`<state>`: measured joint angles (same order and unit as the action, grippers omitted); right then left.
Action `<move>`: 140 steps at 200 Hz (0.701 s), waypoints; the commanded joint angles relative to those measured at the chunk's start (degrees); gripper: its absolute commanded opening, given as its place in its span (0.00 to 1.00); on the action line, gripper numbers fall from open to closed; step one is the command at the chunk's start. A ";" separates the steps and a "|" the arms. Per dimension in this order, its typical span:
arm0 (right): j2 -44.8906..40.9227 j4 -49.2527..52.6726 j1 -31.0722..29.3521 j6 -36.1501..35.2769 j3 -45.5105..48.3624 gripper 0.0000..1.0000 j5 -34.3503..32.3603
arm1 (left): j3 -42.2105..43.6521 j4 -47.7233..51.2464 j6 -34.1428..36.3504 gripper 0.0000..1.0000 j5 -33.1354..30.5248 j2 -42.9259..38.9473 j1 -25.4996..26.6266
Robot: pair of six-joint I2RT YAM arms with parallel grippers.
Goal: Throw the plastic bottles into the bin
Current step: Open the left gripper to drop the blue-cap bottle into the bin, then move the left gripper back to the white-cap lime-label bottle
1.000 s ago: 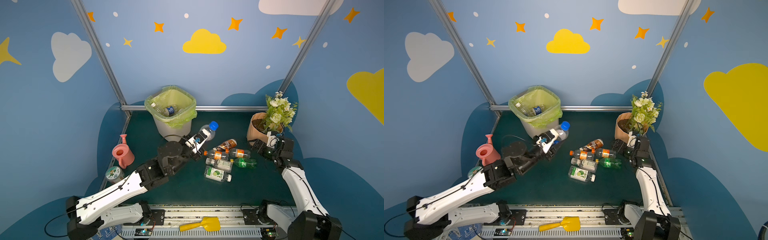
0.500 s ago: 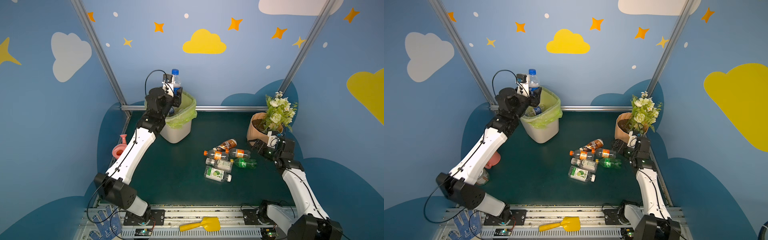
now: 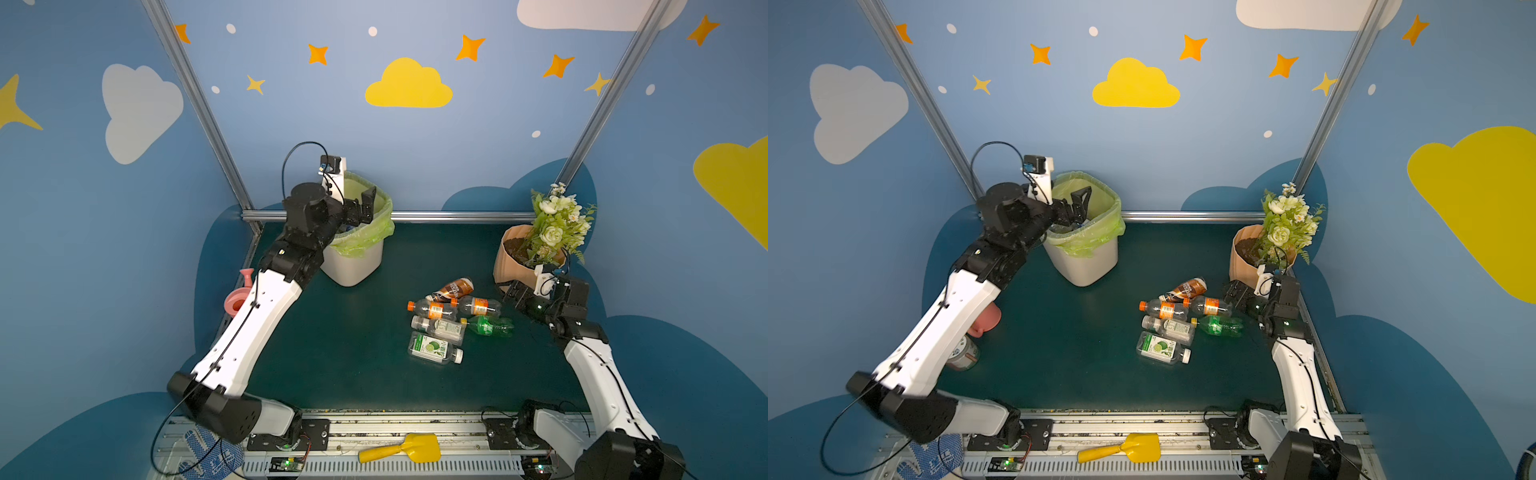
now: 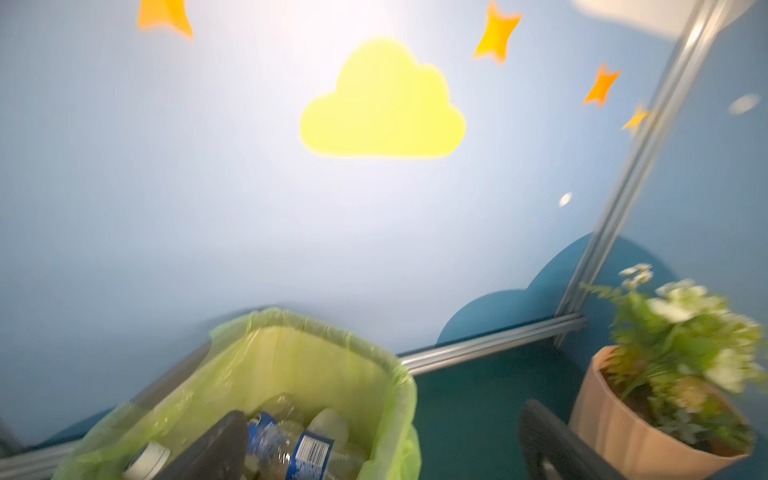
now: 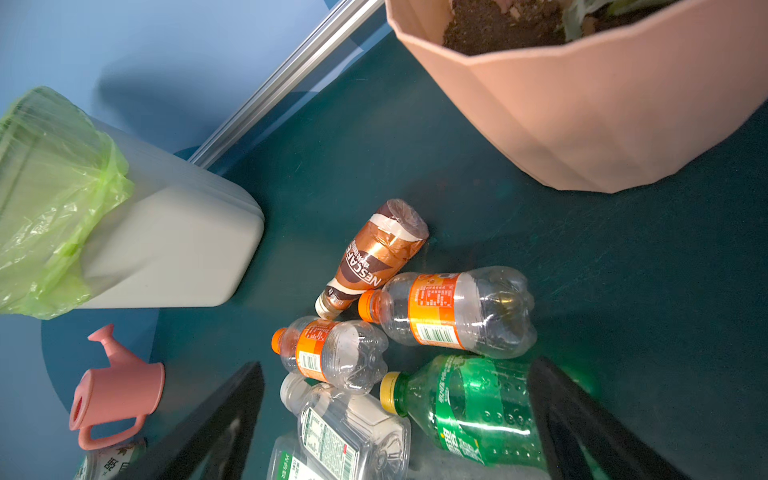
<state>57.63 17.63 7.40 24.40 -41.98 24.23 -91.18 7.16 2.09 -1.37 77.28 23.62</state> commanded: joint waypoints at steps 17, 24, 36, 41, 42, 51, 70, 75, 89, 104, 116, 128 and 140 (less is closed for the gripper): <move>1.21 0.40 -0.31 -0.70 0.01 0.97 -0.03 | 13.89 -8.28 -0.74 1.00 -2.77 -9.81 2.86; 1.46 0.16 -0.49 -0.61 0.13 0.97 0.04 | 16.92 -8.96 -1.44 1.00 -3.22 -11.59 3.22; 2.11 -0.09 -0.83 -0.16 0.01 0.97 0.18 | 21.32 -9.23 -2.57 1.00 -4.31 -14.22 4.08; 2.53 -0.05 -1.04 -0.10 -0.16 0.97 0.19 | 22.86 -8.95 -3.00 1.00 -4.74 -15.19 4.34; 2.60 -0.05 -1.06 -0.08 -0.23 0.97 0.20 | 23.13 -8.89 -3.07 1.00 -4.76 -15.38 4.47; 3.35 0.22 -1.50 0.07 -0.68 0.97 -0.07 | 25.45 -8.25 -3.29 1.00 -4.23 -16.95 4.83; 4.87 1.31 -2.85 0.87 -1.60 0.96 -1.95 | 30.49 -7.94 -5.13 1.00 -4.85 -19.98 6.28; 5.23 1.39 -3.23 0.98 -1.81 0.96 -2.22 | 31.62 -8.08 -5.48 1.00 -4.92 -20.67 6.71; 6.02 1.59 -4.50 1.08 -2.17 0.96 -3.09 | 34.74 -8.05 -6.18 1.00 -4.87 -21.90 7.85; 6.82 2.20 -5.63 1.24 -2.59 0.96 -4.54 | 37.25 -6.75 -6.51 1.00 -4.92 -22.25 9.16; 7.06 2.64 -6.12 1.60 -2.85 0.96 -5.40 | 38.78 -5.79 -6.43 1.00 -3.95 -22.00 10.47; 7.16 2.59 -6.34 1.85 -3.07 0.96 -5.90 | 39.92 -4.83 -4.90 1.00 -3.18 -21.40 12.89; 7.02 2.51 -6.35 2.13 -3.11 0.96 -6.56 | 40.64 -3.82 -2.38 1.00 -2.99 -20.30 15.75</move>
<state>64.66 18.87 1.32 25.69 -43.09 20.14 -51.94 1.17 -3.11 -5.41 55.86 35.38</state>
